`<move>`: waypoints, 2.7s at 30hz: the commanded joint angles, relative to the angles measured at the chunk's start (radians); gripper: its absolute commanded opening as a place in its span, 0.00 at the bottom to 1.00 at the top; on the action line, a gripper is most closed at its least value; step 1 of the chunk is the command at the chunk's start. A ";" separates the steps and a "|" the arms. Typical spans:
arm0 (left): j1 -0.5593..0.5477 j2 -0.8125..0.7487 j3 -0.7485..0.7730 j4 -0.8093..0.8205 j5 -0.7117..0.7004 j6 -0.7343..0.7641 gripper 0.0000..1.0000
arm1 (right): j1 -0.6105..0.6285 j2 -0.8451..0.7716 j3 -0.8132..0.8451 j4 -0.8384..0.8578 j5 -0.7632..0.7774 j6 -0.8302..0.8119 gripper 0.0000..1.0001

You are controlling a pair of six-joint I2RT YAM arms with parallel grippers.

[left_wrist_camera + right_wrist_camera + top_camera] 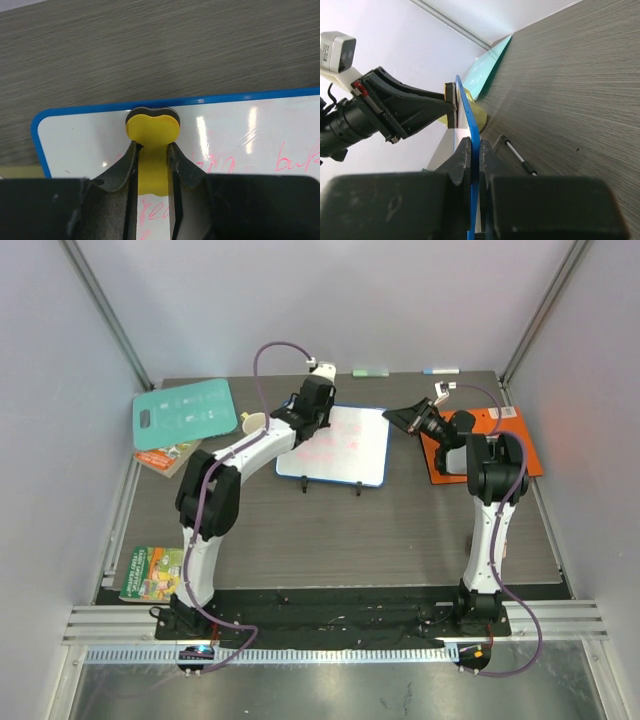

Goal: Erase the whiteboard

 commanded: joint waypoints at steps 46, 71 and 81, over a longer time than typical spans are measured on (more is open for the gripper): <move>0.019 -0.142 -0.406 0.184 -0.271 -0.238 0.00 | 0.046 -0.360 -0.224 -0.212 0.053 -0.604 0.01; -0.177 -0.020 -0.356 0.240 -0.104 -0.183 0.00 | -0.002 -0.289 -0.190 -0.085 -0.039 -0.482 0.02; -0.020 -0.211 -0.608 0.323 -0.087 -0.296 0.00 | -0.002 -0.291 -0.193 -0.071 -0.042 -0.474 0.01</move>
